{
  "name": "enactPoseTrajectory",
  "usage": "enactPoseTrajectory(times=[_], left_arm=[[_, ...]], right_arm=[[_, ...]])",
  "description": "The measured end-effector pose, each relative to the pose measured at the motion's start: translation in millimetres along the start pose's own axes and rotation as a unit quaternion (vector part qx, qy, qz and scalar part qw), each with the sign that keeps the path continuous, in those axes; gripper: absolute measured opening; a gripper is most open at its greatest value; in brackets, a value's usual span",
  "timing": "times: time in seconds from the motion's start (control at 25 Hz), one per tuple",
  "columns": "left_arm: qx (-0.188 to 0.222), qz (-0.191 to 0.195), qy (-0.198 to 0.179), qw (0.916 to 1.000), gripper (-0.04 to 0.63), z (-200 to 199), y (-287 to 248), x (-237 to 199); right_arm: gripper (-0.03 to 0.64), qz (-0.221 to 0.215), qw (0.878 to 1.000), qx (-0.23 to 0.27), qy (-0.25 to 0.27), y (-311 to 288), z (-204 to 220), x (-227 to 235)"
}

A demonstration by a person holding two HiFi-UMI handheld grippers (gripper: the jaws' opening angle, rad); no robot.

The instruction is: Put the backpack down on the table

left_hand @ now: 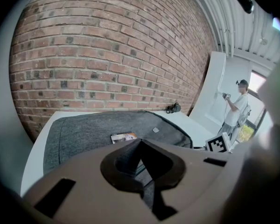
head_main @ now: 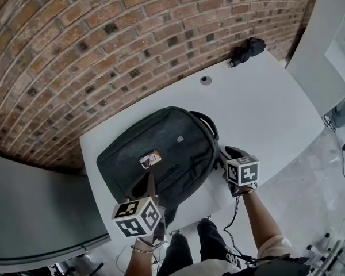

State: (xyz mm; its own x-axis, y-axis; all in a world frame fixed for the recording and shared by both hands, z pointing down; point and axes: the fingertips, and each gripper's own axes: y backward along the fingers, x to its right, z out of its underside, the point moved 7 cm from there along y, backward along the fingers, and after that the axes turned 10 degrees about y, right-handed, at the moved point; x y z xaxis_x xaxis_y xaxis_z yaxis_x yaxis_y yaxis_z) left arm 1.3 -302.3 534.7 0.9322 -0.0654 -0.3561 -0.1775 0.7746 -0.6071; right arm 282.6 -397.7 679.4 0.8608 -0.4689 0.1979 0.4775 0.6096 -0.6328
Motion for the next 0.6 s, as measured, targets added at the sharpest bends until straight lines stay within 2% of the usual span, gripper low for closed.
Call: enactPoseTrajectory(times=[0.16, 0.4, 0.6], left_arm=[[0.002, 0.01, -0.005, 0.9999, 0.012, 1, 4, 3], [0.005, 0.018, -0.005, 0.9998, 0.012, 2, 17, 5], [0.021, 0.03, -0.001, 0.9993, 0.012, -4, 31, 2]], right_arm=[[0.147, 0.015, 1.0, 0.011, -0.018, 17, 8, 3], [0.147, 0.03, 0.999, 0.016, -0.018, 45, 10, -7], [0.147, 0.075, 0.996, 0.039, -0.01, 77, 1, -25]])
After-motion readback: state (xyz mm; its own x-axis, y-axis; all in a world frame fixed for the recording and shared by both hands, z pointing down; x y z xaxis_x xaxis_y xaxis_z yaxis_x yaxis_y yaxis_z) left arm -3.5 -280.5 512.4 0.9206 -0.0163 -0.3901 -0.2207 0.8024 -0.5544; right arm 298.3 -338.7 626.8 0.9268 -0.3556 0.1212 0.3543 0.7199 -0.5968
